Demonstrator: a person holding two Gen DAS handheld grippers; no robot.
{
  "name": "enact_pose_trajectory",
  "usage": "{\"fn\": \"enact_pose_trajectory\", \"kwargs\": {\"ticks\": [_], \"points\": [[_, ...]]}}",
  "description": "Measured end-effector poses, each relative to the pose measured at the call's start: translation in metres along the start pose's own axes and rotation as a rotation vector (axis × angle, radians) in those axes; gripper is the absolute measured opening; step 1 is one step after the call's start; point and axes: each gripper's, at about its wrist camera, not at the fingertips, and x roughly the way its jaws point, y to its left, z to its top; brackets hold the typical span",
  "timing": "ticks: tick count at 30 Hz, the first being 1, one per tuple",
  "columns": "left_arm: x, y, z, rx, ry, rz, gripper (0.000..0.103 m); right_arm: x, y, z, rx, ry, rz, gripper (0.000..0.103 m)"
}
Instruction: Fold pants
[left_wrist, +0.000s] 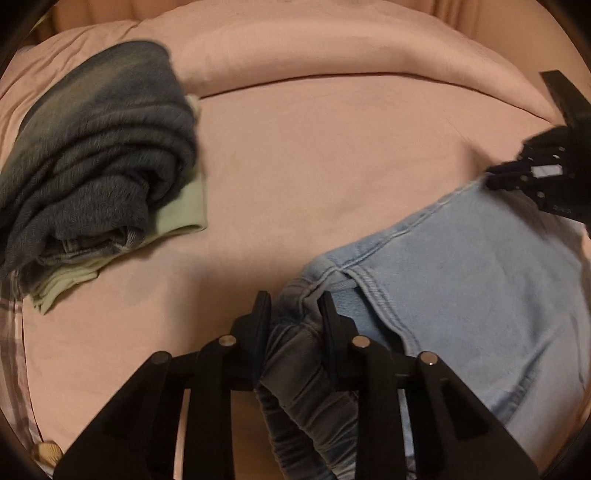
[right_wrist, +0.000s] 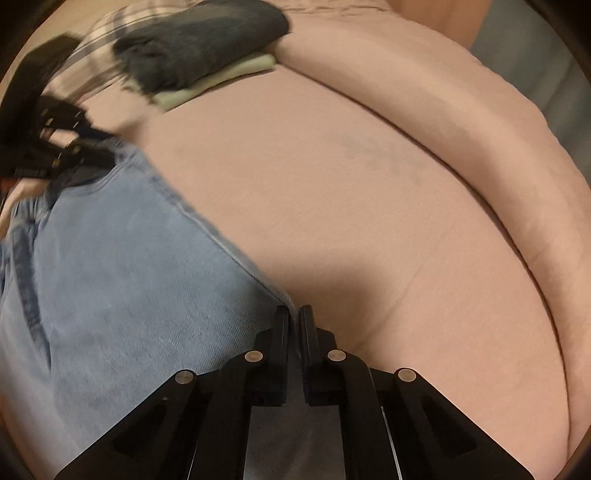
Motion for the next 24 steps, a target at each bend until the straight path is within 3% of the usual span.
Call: {"fn": "enact_pose_trajectory", "kwargs": {"ticks": [2, 4, 6, 8, 10, 13, 15, 16, 18, 19, 21, 22, 23, 24], "points": [[0.001, 0.001, -0.002, -0.021, 0.022, -0.021, 0.029, 0.009, -0.002, 0.001, 0.022, 0.034, 0.008, 0.006], [-0.010, 0.004, -0.003, -0.024, -0.001, -0.031, 0.039, 0.001, -0.004, 0.002, 0.025, 0.017, 0.009, 0.007], [-0.025, 0.011, -0.002, -0.040, -0.032, -0.056, 0.047, -0.014, -0.010, 0.001, 0.042, 0.000, 0.064, 0.014], [-0.037, 0.014, 0.001, -0.045, -0.079, -0.064, 0.061, -0.024, -0.016, 0.000, 0.031, -0.025, 0.073, 0.037], [-0.036, 0.017, 0.007, -0.066, -0.079, -0.080, 0.069, -0.024, -0.025, 0.002, 0.048, -0.012, 0.068, 0.051], [-0.008, 0.016, 0.025, -0.059, 0.023, -0.125, 0.069, -0.002, -0.032, 0.006, 0.076, 0.055, 0.079, 0.052], [0.014, 0.009, 0.024, -0.018, 0.112, -0.106, 0.070, 0.020, -0.035, 0.003, 0.109, 0.138, 0.142, 0.054], [0.021, 0.006, 0.023, -0.006, 0.137, -0.092, 0.070, 0.022, -0.033, 0.003, 0.107, 0.127, 0.149, 0.056], [0.019, 0.001, 0.024, 0.008, 0.118, -0.089, 0.063, 0.022, -0.031, 0.001, 0.087, 0.104, 0.149, 0.056], [0.016, -0.002, 0.022, 0.017, 0.117, -0.087, 0.050, 0.021, -0.029, 0.000, 0.090, 0.103, 0.136, 0.053], [0.010, -0.014, 0.024, 0.054, 0.107, -0.060, 0.027, 0.015, -0.014, -0.002, 0.035, 0.091, 0.081, 0.037], [0.005, -0.022, 0.025, 0.082, 0.095, -0.018, 0.025, 0.011, -0.004, -0.003, 0.009, 0.084, 0.054, 0.017], [0.001, -0.032, 0.026, 0.112, 0.086, 0.029, 0.023, 0.008, 0.007, -0.004, -0.023, 0.080, 0.018, 0.010], [-0.005, -0.040, 0.026, 0.138, 0.071, 0.071, 0.022, 0.005, 0.018, -0.006, -0.060, 0.077, -0.034, 0.008]]}}
